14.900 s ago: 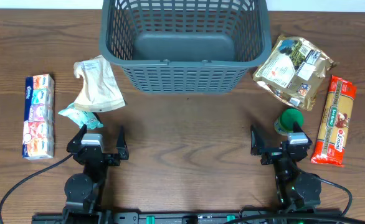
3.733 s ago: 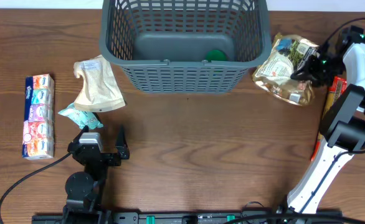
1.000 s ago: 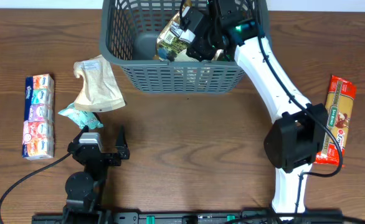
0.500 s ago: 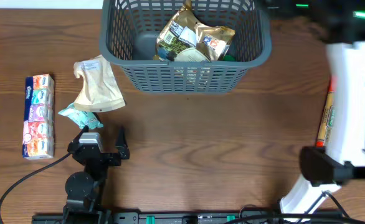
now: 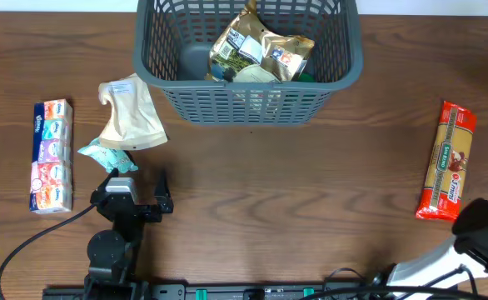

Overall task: Pack container
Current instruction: 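Reach the right gripper down and grasp the red-and-yellow pasta packet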

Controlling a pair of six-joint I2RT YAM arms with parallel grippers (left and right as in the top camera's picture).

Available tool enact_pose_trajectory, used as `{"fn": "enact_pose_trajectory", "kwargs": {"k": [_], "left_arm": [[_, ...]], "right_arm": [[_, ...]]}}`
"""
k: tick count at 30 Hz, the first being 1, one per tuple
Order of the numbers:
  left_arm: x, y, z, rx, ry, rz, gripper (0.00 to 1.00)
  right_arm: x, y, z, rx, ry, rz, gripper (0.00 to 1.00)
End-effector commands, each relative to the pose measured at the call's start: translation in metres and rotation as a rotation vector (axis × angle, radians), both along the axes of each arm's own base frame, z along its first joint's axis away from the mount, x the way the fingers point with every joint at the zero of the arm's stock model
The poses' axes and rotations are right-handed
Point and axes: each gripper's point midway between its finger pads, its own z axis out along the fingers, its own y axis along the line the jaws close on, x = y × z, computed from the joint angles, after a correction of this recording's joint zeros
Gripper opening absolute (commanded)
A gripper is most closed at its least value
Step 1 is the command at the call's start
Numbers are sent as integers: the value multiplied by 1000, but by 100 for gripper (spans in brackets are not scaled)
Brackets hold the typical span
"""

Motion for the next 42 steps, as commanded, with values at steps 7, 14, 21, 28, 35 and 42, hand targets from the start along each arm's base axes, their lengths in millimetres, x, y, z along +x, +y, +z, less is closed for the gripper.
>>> {"fn": "enact_pose_trajectory", "kwargs": {"k": [7, 14, 21, 28, 35, 42], "left_arm": [[-1, 1, -20, 0, 60, 6, 98], [-1, 1, -20, 0, 60, 6, 98], [-1, 1, -20, 0, 60, 6, 98], [-1, 1, -20, 0, 60, 6, 99], [-1, 1, -20, 0, 60, 6, 98], [-1, 1, -20, 0, 60, 6, 99]], "right_arm": [[-24, -14, -112, 101, 233, 132, 99], [-2, -7, -189, 83, 217, 249, 99], [25, 12, -235, 10, 171, 380, 99], [28, 17, -256, -21, 168, 372, 99], [24, 7, -255, -54, 188, 352, 99], [25, 0, -254, -72, 179, 341, 99]]}}
